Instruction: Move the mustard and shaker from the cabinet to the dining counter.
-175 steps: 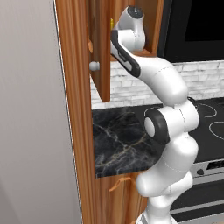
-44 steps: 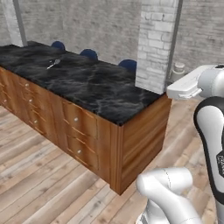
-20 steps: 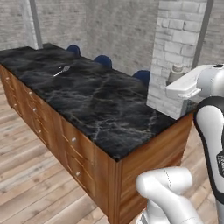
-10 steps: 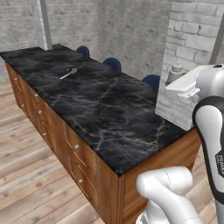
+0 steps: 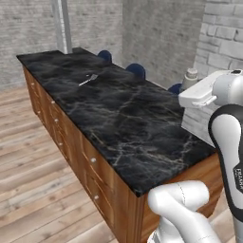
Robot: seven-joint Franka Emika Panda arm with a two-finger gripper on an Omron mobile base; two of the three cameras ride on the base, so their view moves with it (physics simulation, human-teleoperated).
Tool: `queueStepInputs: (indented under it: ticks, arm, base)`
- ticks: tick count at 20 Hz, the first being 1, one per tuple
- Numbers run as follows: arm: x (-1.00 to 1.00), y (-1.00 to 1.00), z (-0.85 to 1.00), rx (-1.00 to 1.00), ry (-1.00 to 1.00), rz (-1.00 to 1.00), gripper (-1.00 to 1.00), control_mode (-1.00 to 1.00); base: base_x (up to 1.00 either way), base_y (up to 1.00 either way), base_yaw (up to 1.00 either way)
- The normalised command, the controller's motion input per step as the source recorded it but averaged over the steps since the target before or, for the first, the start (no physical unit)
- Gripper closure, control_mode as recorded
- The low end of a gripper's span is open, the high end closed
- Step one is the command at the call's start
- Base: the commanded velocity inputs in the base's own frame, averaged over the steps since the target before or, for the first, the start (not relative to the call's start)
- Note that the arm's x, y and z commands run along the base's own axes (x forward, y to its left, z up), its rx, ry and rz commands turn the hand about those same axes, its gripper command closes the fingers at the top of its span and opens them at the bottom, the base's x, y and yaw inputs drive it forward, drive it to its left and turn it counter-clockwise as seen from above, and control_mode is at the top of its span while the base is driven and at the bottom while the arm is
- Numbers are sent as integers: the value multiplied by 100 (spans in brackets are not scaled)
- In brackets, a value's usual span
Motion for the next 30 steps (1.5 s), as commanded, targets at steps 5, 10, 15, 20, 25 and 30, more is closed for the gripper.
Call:
queueStepInputs:
  ticks: [5,10,15,20,25,30]
  arm:
    - [0,0,0,0,0,0,100,100]
    - [0,0,0,0,0,0,100,100]
    - [0,0,0,0,0,0,100,100]
    - [8,-7,-9,0,4,0,100,-100]
    - [35,-52,-69,1,29,-1,100,-100]
    - [46,-34,-100,1,26,-1,100,-100]
  base:
    - [70,0,24]
    - [44,-10,16]
    - [31,-19,0]
    - [30,-22,0]
    - [0,0,0]
    - [0,0,0]
